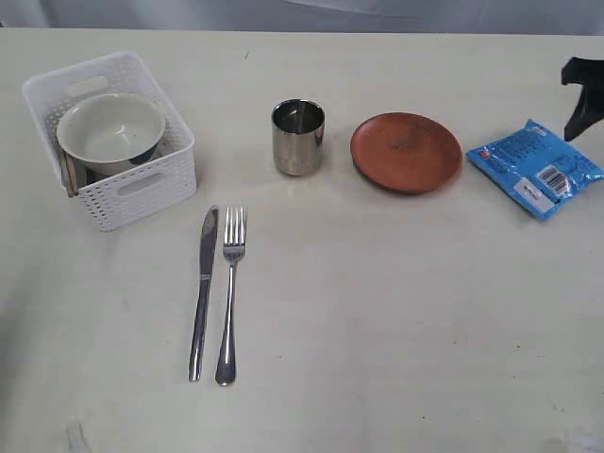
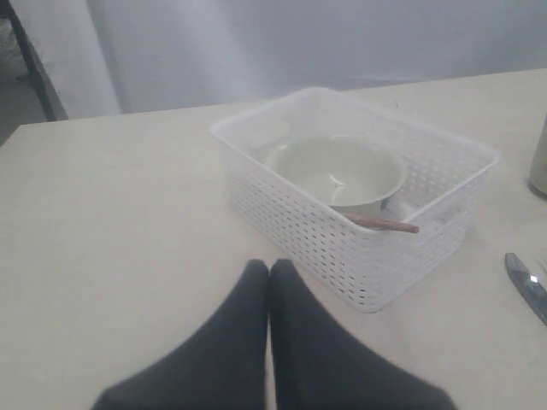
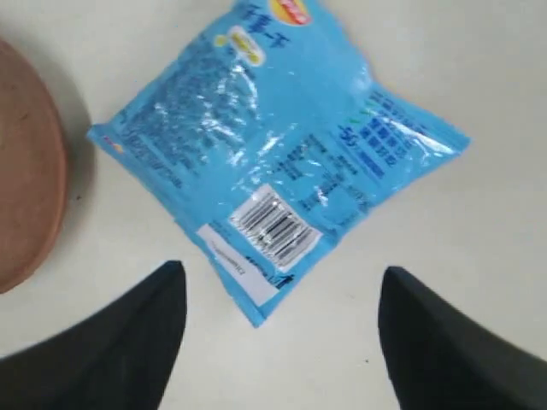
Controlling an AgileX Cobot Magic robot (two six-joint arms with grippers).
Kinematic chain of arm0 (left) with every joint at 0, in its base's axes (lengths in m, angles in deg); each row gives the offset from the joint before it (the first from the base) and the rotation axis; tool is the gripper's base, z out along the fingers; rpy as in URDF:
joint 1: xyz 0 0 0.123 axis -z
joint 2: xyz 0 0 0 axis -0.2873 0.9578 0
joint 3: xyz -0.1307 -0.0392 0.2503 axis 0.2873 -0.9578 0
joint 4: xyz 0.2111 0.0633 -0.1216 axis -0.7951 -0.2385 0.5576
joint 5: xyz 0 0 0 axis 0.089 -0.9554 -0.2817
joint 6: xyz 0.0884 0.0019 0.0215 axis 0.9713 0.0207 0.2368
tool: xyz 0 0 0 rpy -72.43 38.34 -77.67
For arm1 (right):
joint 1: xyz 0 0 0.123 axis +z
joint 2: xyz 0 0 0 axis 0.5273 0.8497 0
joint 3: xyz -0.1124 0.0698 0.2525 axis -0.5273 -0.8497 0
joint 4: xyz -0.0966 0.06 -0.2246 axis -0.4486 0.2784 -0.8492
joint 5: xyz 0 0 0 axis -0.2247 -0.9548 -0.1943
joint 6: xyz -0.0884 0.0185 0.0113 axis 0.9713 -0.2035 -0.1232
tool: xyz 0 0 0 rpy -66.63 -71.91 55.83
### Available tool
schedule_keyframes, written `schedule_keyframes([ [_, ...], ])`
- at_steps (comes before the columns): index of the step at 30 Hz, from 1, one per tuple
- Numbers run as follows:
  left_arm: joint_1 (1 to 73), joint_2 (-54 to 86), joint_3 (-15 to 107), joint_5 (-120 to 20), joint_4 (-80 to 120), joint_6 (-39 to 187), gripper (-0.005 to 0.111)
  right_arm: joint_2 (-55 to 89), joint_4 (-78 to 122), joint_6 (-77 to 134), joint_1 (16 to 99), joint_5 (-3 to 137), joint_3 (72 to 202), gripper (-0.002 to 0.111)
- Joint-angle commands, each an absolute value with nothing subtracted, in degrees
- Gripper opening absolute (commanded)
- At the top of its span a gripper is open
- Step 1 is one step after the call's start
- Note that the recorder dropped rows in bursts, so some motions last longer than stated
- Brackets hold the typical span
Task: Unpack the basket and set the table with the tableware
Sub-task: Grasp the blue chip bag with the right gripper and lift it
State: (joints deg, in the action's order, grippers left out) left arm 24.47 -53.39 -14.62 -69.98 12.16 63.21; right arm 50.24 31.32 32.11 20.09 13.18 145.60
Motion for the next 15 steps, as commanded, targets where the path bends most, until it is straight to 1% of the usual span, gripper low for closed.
schedule_keyframes([
  [1,24.66,-53.61,-14.73,-69.45,12.18,63.28,0.0,50.31,33.32,31.63,14.08,19.37,140.55,0.062],
  [6,24.66,-53.61,-14.73,-69.45,12.18,63.28,0.0,52.35,41.72,37.16,10.85,23.24,138.03,0.062],
  [12,24.66,-53.61,-14.73,-69.45,12.18,63.28,0.0,58.39,51.2,41.13,10.85,23.38,138.03,0.062],
  [15,24.66,-53.61,-14.73,-69.45,12.18,63.28,0.0,60.35,56.23,46.98,10.85,23.38,138.15,0.062],
])
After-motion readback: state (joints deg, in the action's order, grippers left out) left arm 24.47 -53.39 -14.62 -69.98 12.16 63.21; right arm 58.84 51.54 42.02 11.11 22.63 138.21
